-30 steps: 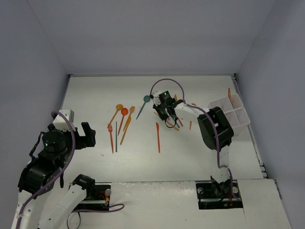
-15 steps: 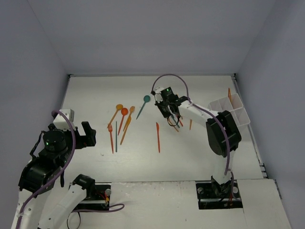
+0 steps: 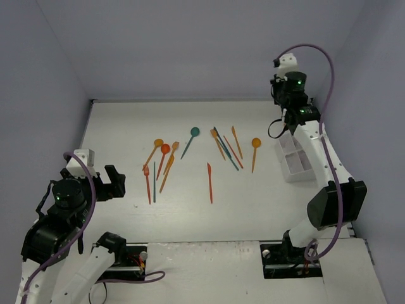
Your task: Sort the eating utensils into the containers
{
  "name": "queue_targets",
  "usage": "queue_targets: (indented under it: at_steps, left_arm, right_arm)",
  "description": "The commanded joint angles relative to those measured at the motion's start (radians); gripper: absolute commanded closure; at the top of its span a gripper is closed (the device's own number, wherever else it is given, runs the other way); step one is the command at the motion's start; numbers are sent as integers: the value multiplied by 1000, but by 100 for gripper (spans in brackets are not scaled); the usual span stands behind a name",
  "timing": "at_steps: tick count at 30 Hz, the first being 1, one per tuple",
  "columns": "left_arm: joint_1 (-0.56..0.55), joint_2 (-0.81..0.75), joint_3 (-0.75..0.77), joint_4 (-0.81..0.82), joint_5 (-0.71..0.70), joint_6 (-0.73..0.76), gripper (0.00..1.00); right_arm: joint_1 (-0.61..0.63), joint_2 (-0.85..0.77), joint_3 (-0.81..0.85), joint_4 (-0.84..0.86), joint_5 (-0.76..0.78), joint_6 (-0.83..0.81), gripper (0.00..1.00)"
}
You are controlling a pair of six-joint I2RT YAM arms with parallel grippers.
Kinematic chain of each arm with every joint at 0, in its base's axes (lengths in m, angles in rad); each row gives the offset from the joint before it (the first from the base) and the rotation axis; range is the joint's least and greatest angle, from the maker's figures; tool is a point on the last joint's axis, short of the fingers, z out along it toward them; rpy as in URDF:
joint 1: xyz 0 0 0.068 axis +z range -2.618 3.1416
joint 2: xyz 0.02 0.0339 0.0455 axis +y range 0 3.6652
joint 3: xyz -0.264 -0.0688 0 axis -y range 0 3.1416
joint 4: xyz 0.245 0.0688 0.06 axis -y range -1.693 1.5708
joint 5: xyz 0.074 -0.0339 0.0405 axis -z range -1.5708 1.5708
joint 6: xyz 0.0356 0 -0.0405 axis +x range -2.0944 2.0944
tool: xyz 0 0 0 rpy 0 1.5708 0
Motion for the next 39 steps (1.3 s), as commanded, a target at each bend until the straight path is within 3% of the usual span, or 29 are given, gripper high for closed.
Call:
queue_targets:
  at_steps: [1, 9, 21, 39]
  left_arm:
    - [-4, 4, -4, 34, -4, -1, 8]
    - [-4, 13, -16, 40, 3, -6, 8]
    - [-4, 4, -76, 82, -3, -4, 8]
    - [-4, -2, -110, 109, 8, 2, 8]
  right_arm:
    - [-103, -17, -9, 184, 88, -8, 100]
    - [-234, 33, -89, 376, 154, 2, 100]
    - [-301, 156, -123, 455, 128, -52, 100]
    - [-353, 201, -240, 531, 110, -88, 100]
